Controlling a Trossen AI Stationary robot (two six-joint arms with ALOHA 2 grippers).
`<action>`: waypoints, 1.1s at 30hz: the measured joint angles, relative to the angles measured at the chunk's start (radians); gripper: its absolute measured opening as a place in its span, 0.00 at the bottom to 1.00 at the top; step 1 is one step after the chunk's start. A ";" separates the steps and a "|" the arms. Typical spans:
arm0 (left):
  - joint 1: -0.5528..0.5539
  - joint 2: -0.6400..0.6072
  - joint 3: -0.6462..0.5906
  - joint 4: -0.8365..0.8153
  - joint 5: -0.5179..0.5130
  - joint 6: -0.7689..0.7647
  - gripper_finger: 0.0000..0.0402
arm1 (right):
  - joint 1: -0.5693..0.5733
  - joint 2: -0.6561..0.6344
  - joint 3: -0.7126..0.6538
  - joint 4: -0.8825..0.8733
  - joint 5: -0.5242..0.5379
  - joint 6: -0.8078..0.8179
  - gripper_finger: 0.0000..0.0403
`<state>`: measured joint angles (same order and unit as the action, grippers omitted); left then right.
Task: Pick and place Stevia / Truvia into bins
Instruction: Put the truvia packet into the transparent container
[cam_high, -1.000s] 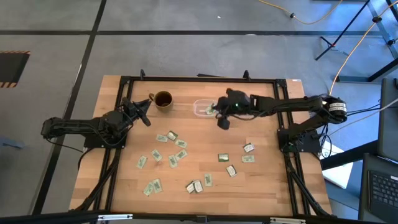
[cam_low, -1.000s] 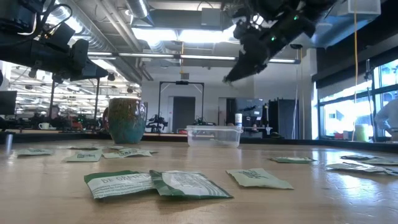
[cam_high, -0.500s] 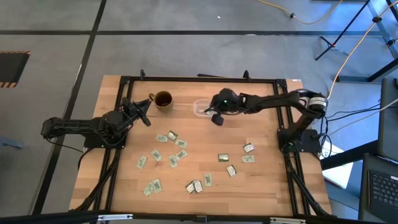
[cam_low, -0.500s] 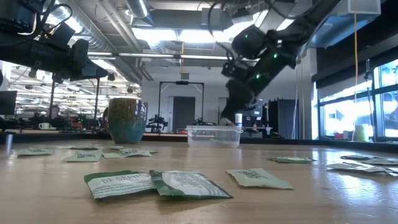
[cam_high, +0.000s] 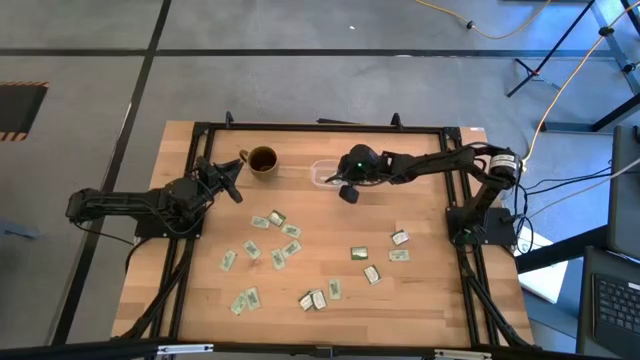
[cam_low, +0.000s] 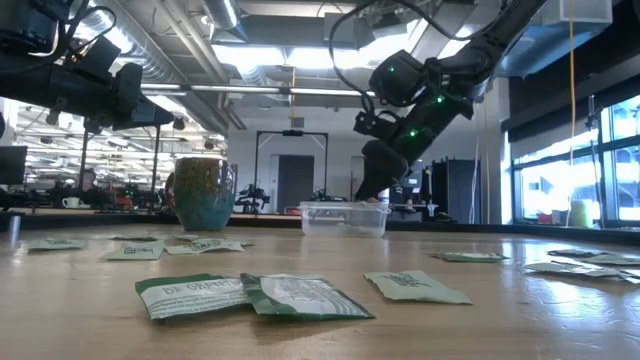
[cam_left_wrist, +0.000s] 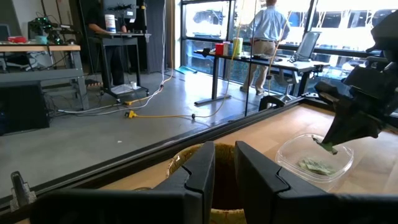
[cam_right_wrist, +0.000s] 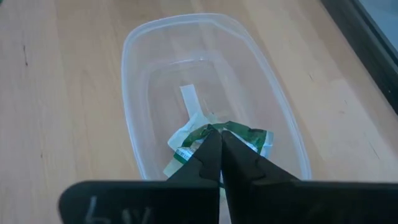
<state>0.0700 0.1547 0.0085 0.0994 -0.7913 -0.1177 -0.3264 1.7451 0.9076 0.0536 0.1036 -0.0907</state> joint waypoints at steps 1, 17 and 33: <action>0.000 0.000 0.000 0.000 0.000 0.000 0.15 | 0.000 0.000 0.000 0.000 0.000 0.000 0.04; 0.000 0.000 0.000 0.000 0.000 0.000 0.15 | 0.070 -0.162 0.114 -0.606 -0.078 0.160 0.22; 0.000 0.000 0.000 0.000 0.000 0.000 0.15 | 0.457 -0.359 -0.130 -0.897 -0.080 0.884 0.22</action>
<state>0.0703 0.1548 0.0085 0.0998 -0.7911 -0.1177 0.1307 1.3864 0.7776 -0.8436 0.0236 0.7930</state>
